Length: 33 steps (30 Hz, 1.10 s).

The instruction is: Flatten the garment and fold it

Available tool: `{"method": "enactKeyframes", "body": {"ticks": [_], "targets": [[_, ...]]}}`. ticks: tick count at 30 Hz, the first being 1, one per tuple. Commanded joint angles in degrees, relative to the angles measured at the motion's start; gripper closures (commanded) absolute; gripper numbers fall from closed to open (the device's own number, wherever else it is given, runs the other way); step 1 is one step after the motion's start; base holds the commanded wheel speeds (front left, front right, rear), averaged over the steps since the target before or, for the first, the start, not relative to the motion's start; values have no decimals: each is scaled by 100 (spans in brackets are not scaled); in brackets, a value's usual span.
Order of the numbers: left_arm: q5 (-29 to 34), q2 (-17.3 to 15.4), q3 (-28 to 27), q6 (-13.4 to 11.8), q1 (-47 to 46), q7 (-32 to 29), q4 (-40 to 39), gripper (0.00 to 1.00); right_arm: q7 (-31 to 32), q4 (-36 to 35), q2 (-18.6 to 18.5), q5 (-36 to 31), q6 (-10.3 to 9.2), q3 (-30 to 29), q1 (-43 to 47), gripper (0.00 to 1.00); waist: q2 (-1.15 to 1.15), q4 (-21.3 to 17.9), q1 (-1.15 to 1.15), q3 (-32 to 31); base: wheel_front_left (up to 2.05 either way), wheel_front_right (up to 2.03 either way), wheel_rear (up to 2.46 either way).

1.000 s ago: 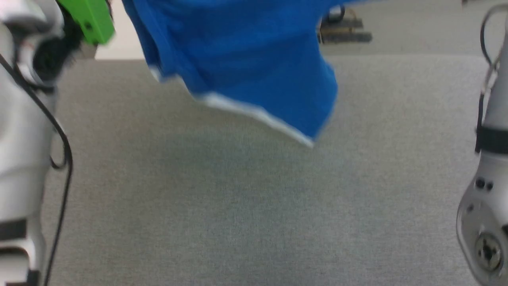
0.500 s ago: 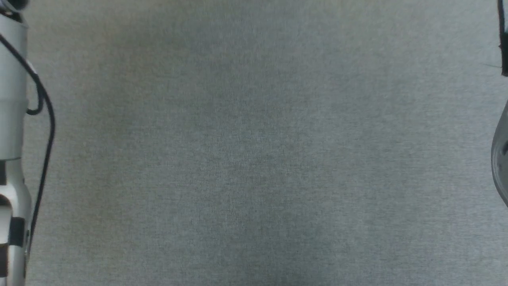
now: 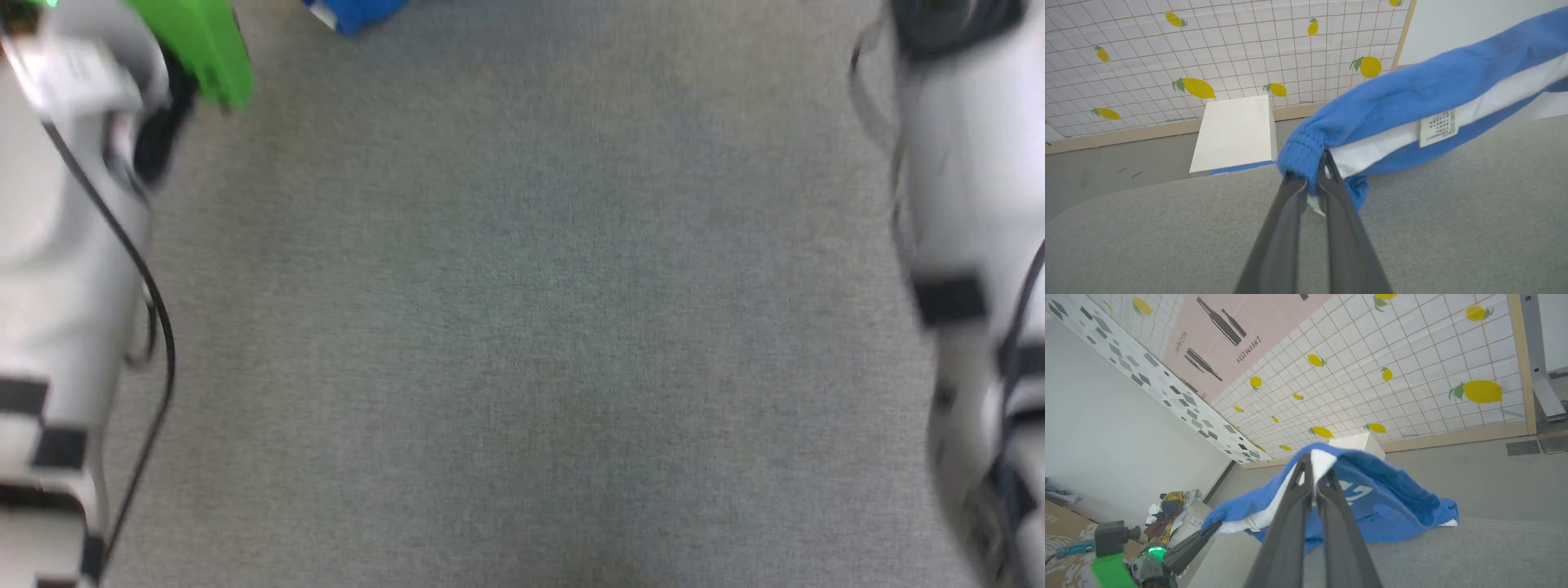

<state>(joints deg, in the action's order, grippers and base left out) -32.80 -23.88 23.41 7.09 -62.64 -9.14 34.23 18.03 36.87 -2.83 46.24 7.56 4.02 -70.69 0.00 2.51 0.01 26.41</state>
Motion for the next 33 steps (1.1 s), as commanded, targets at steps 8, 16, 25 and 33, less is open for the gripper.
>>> {"method": "enactKeyframes", "body": {"ticks": [8, 16, 25, 33], "targets": [[-693, -127, 251, -49, 2120, 50, -1078, 100, 1626, -2989, -176, -336, -8, -244, 3743, 100, 0, -15, -1, -1334, 0, 0, 0], [-1194, -19, 357, -705, 4466, -69, -2159, 100, 2912, -4875, -25, -548, -8, -970, 6783, 100, 0, -45, -1, -2099, 0, 0, 0], [-1416, -236, 468, -1512, 6091, -543, -2775, 100, 3948, -5219, -7, -402, -8, -1096, 8667, 100, 0, -115, -1, -2601, 0, 0, 0], [-1724, -564, 522, -1961, 6906, -1283, -3304, 100, 5056, -5491, -6, -279, -8, -1026, 9572, 100, 0, -85, -1, -2719, 0, 0, 0]]}}
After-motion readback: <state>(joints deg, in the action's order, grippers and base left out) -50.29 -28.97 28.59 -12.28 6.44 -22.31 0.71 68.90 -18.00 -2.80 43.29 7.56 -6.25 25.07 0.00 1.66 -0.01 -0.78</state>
